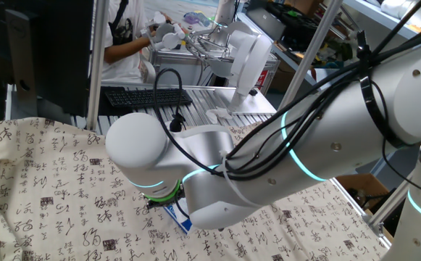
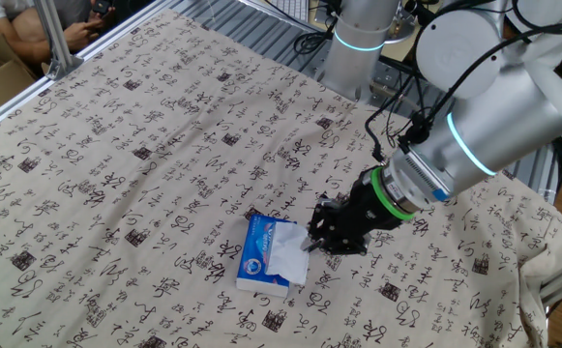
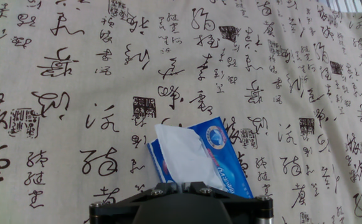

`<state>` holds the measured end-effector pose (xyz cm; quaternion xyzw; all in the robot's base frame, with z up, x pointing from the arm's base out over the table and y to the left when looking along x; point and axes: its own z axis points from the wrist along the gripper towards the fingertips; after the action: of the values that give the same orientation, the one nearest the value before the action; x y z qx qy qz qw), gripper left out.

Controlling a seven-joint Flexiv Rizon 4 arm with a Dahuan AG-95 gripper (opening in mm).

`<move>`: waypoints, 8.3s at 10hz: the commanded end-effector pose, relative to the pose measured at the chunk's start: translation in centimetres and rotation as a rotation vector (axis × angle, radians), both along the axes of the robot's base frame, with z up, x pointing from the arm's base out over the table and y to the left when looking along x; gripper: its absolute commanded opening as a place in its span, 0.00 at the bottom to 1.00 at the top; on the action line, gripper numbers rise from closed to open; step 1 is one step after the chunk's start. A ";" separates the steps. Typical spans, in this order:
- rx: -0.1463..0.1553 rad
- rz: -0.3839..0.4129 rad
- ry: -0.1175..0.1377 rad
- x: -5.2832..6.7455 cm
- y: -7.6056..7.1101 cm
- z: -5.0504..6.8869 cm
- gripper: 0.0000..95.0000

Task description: Pull out a napkin

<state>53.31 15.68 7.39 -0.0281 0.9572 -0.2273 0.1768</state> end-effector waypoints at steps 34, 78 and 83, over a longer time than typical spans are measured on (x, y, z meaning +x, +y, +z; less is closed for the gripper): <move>0.337 -0.118 0.226 -4.0 -1.2 13.2 0.00; 0.442 -0.332 0.187 -16.8 3.2 0.2 0.00; 0.448 -0.349 0.164 -16.4 3.1 -2.1 0.00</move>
<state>37.02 18.89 5.11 0.1603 0.9847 -0.0334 0.0595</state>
